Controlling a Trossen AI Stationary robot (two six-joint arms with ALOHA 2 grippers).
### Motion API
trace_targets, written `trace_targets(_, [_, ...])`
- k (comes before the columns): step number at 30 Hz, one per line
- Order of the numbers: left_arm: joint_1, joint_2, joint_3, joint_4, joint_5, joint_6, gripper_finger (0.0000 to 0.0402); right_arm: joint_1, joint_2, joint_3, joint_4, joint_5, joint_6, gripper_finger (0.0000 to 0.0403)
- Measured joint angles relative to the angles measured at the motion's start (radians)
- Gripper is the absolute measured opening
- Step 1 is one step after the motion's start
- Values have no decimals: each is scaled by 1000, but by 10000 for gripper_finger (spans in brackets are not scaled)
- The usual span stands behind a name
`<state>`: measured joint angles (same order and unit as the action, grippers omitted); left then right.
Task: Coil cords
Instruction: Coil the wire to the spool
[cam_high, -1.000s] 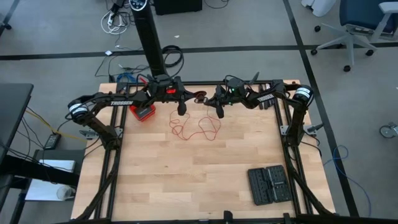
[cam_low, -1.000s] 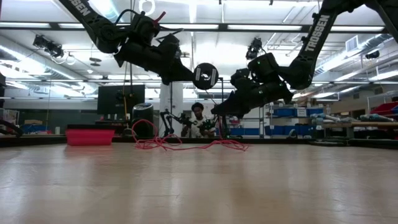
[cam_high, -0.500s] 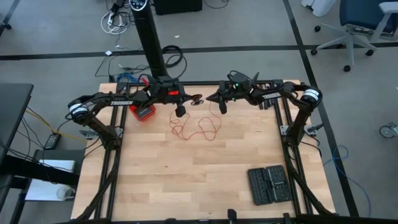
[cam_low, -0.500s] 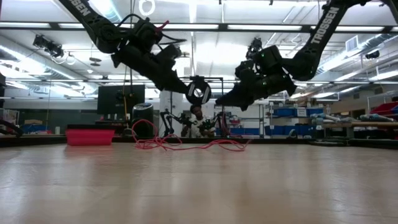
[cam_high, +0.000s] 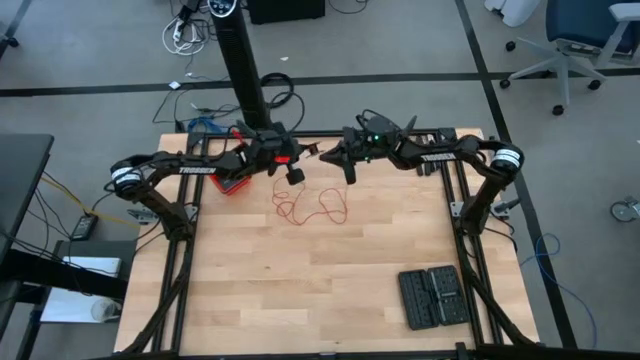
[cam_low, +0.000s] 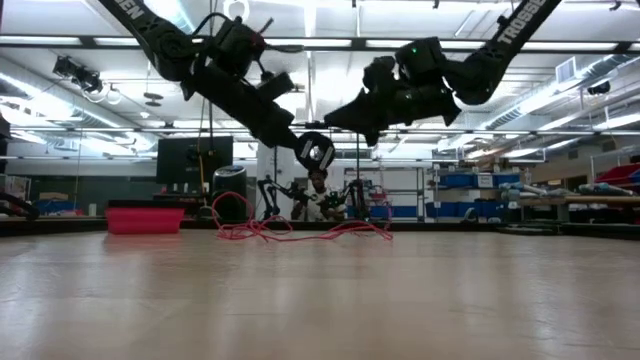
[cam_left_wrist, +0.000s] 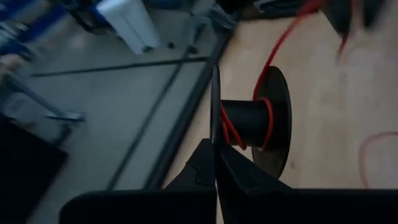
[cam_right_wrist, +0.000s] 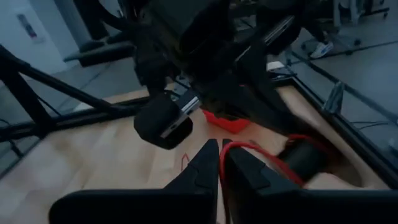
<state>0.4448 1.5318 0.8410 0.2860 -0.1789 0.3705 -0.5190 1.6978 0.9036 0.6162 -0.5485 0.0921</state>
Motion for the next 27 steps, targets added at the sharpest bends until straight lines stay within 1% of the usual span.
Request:
trace_targets(3, [-41,0,0,59,-84,2,0,46,0,5,0,57,-16,27])
trace_targets(6, [-79,0,0,146,-130,-15,0,88,0,5,-1,88,-23,27])
trace_targets(9, [-110,0,0,237,-164,-86,0,129,0,5,12,118,-34,26])
trace_targets(11, [-121,0,-1,278,-178,-139,0,154,0,5,17,161,-36,27])
trace_targets(16, [-138,0,0,362,-175,-246,0,213,1,5,5,309,-81,37])
trace_targets(22, [-144,0,-33,490,-157,-326,0,276,1,5,-2,478,-129,40])
trace_targets(27, [-145,0,-44,582,-94,-358,0,321,1,5,-83,575,-139,34])
